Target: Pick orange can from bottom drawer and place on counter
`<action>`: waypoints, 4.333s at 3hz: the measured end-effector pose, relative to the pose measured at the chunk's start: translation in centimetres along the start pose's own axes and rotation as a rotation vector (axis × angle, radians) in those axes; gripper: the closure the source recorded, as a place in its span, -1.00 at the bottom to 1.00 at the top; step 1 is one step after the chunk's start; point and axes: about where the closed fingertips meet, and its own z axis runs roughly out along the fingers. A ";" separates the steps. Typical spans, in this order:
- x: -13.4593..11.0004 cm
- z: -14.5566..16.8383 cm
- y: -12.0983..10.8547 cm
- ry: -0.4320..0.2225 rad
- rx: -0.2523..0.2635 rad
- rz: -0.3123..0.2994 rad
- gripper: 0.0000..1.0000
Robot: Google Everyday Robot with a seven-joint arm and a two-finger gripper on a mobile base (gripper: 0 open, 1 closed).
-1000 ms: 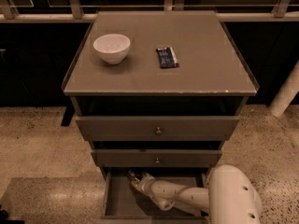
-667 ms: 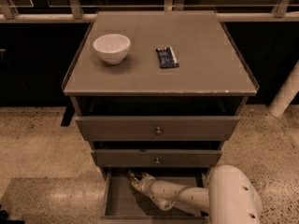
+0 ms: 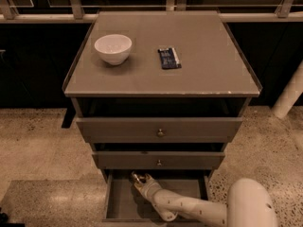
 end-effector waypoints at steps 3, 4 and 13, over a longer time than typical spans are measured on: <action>1.1 -10.3 -1.2 0.002 0.135 0.044 1.00; 1.5 -13.1 -0.8 0.020 0.126 0.079 1.00; -14.5 -32.4 -5.1 -0.219 0.065 -0.099 1.00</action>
Offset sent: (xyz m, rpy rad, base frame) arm -0.0777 -0.0665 0.0687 -0.0301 -0.0779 -0.1687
